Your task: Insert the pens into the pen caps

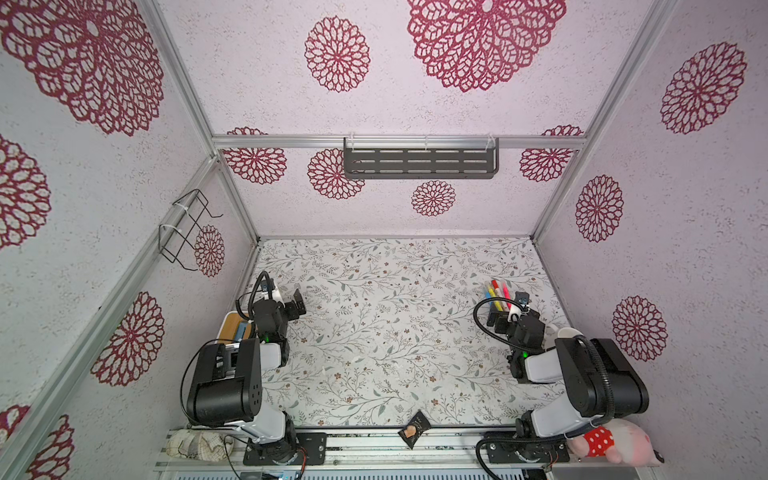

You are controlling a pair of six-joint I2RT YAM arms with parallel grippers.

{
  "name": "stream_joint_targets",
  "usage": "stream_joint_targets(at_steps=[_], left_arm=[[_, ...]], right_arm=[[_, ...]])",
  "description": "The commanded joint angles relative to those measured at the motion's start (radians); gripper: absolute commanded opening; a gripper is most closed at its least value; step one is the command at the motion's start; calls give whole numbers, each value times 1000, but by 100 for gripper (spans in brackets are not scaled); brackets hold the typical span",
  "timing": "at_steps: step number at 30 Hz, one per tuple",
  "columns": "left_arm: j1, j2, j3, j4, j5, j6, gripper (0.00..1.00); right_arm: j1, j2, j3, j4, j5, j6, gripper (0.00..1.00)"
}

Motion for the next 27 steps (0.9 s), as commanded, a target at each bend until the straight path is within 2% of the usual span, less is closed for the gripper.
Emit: stream_joint_targets(at_steps=[1, 27], left_arm=[[2, -16, 0, 12, 0, 11, 99], [-3, -10, 10, -3, -14, 14, 99]], right_arm=[[-3, -25, 13, 29, 17, 16, 99], [-3, -25, 13, 28, 17, 17, 99]])
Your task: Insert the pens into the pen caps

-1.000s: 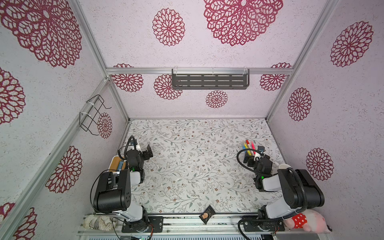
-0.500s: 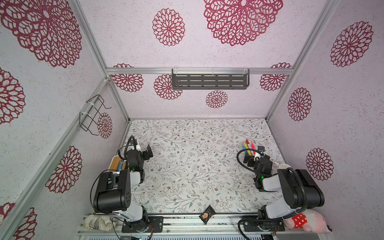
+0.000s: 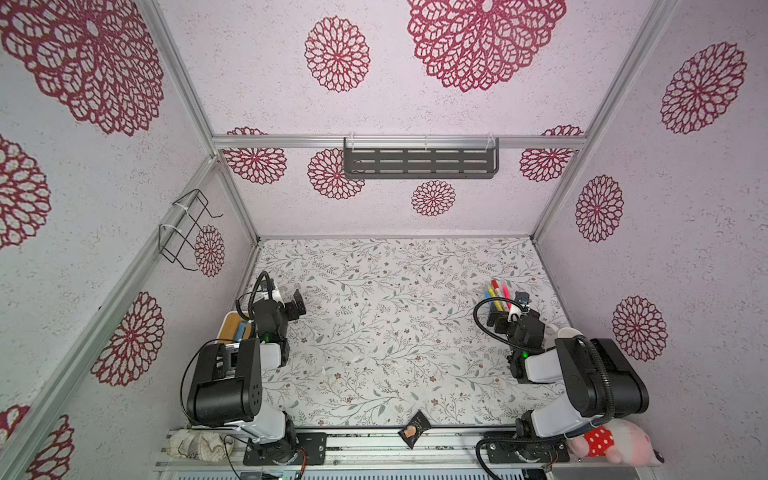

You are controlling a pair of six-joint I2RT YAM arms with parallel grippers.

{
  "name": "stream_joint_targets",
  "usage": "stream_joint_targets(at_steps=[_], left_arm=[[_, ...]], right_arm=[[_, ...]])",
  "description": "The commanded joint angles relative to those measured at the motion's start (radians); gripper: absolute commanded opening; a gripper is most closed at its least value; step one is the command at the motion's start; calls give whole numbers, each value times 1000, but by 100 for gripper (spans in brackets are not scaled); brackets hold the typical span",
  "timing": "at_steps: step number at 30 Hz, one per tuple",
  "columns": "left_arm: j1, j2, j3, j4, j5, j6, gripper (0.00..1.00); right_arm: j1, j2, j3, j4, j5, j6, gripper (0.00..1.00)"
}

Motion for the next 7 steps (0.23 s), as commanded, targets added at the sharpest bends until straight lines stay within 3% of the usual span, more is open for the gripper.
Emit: stream_joint_targets(at_steps=[1, 7], left_arm=[[-1, -14, 5, 5, -8, 12, 99], [-2, -14, 2, 12, -9, 13, 99]], right_arm=[[-3, -25, 13, 28, 17, 16, 99], [-2, -23, 15, 29, 17, 14, 99]])
